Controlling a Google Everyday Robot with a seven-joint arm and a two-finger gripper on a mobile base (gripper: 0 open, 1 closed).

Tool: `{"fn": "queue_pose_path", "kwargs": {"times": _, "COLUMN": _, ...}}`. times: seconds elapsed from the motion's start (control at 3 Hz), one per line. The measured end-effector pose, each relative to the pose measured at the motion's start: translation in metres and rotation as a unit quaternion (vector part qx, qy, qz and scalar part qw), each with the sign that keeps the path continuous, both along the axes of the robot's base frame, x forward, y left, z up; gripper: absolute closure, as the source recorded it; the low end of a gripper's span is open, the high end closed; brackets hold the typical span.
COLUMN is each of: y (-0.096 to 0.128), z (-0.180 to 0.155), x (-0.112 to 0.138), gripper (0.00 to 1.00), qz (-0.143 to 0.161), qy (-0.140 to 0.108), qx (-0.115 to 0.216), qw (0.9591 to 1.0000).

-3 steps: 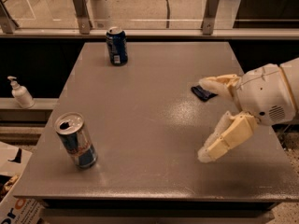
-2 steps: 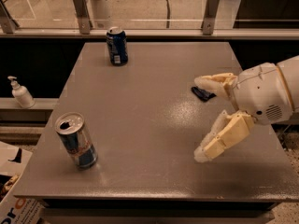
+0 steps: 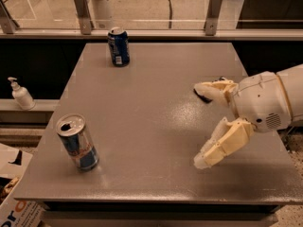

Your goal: Knock redbull can over

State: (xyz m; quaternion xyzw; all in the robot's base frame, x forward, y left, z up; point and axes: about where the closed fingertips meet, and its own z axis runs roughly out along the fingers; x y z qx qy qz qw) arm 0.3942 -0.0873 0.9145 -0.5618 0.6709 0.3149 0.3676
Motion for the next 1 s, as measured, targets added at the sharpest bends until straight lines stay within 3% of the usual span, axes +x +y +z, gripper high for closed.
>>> {"fn": "queue_pose_path", "kwargs": {"times": 0.33, "y": 0.022, "z": -0.010, "x": -0.002, "gripper": 0.00, "qz": 0.003, "qy": -0.009, "qx": 0.051, "qw": 0.9987}}
{"fn": "queue_pose_path", "kwargs": {"times": 1.0, "y": 0.074, "z": -0.017, "x": 0.005, "gripper": 0.00, "qz": -0.011, "qy": -0.060, "qx": 0.142, "qw": 0.9880}}
